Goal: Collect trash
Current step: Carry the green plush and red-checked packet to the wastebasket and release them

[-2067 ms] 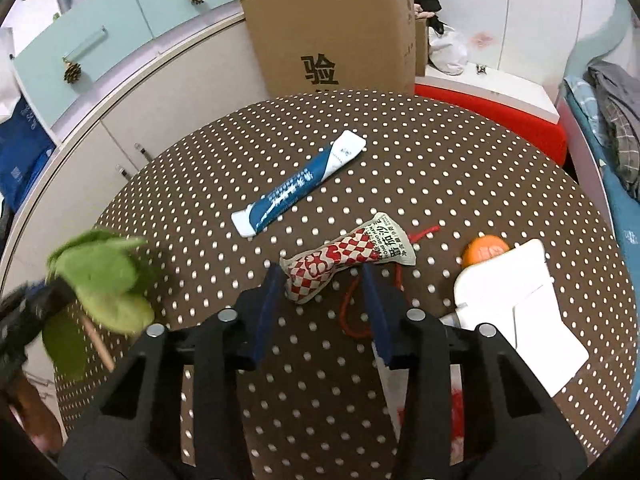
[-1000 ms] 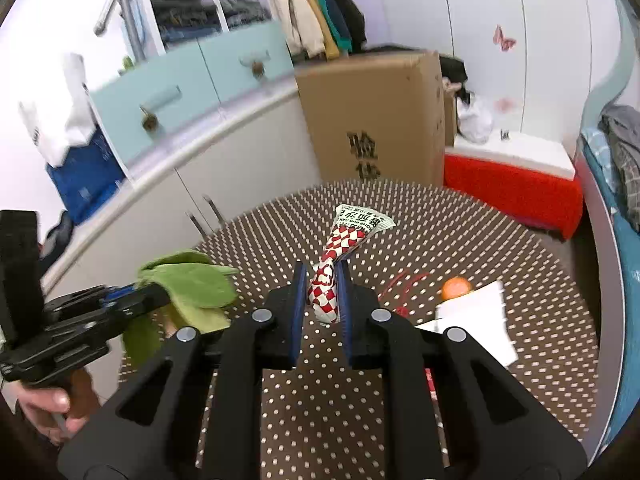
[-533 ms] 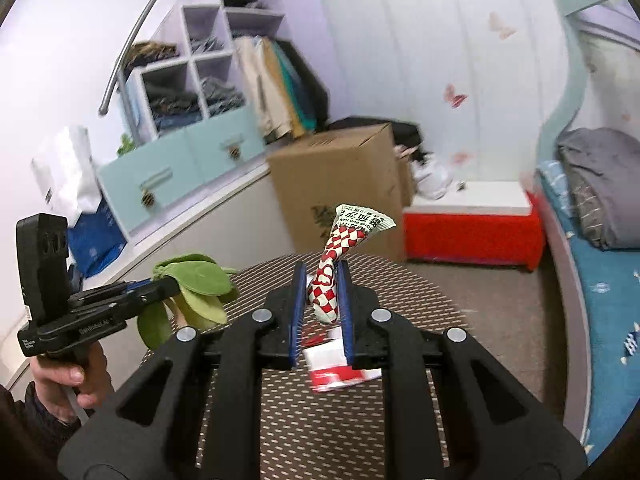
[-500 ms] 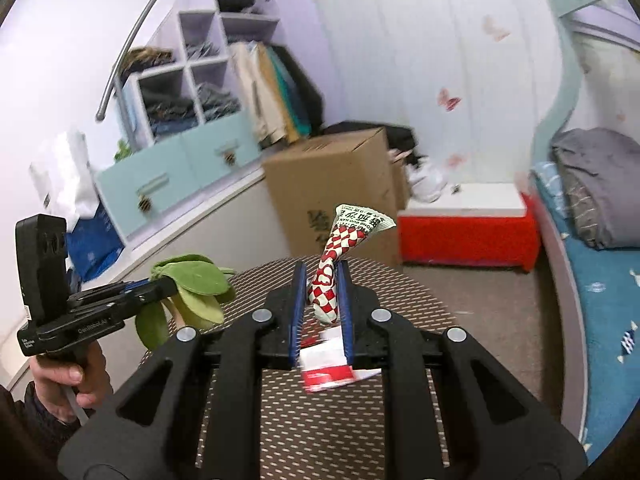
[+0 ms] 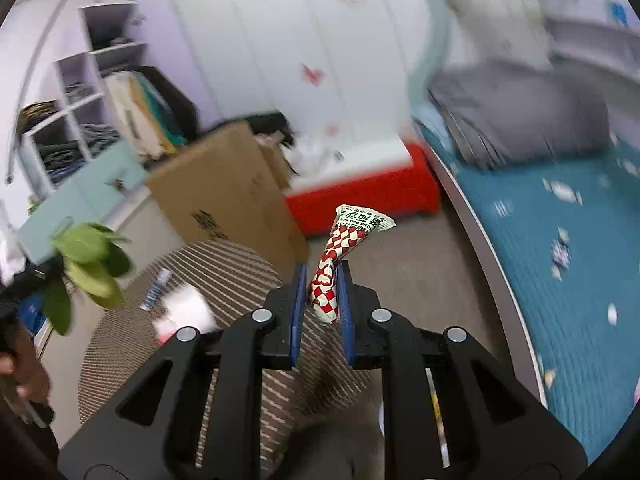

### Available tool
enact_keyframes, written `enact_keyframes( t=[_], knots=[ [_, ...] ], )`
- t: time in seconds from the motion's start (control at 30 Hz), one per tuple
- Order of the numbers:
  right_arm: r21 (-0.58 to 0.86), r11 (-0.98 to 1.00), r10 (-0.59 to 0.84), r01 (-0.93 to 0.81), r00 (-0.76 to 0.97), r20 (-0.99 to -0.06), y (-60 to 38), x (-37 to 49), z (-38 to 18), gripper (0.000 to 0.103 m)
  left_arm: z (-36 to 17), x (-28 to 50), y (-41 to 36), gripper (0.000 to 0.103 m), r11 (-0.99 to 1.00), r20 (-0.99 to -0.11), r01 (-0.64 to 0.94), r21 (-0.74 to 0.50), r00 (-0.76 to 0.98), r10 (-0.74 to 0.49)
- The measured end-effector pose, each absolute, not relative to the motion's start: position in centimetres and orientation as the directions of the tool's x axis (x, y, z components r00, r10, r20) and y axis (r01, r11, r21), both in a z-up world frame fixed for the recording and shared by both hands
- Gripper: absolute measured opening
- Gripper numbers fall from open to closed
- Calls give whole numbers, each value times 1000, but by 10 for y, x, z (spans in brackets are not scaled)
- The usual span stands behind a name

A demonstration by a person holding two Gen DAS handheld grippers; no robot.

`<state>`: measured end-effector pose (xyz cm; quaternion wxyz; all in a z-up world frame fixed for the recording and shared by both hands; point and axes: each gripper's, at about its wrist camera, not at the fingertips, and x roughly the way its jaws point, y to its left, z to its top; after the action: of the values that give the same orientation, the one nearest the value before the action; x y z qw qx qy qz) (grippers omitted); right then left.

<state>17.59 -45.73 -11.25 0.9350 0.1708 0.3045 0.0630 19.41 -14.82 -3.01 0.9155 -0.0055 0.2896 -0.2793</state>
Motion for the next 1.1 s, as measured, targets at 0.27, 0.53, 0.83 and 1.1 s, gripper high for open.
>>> enact_keyframes(
  t=[0.27,0.53,0.83,1.1],
  knots=[
    [427,894,227,133,689,-688,-499,192,-213,19,-66,213,-209,14,813,-607,560,-161,593,-529],
    [475,834,246,281,582,-775,-532,190,-286,65,-104,227,-264,14,784,-682,603,-149,511,-523],
    [498,800,185,334,653,-734,-576,156,-269,76,-148,237,-326,14,738,-762,657,-151,399,-511],
    [509,786,147,351,694,-705,-592,136,-249,79,-186,246,-369,15,705,-822,695,-141,315,-475]
  ],
)
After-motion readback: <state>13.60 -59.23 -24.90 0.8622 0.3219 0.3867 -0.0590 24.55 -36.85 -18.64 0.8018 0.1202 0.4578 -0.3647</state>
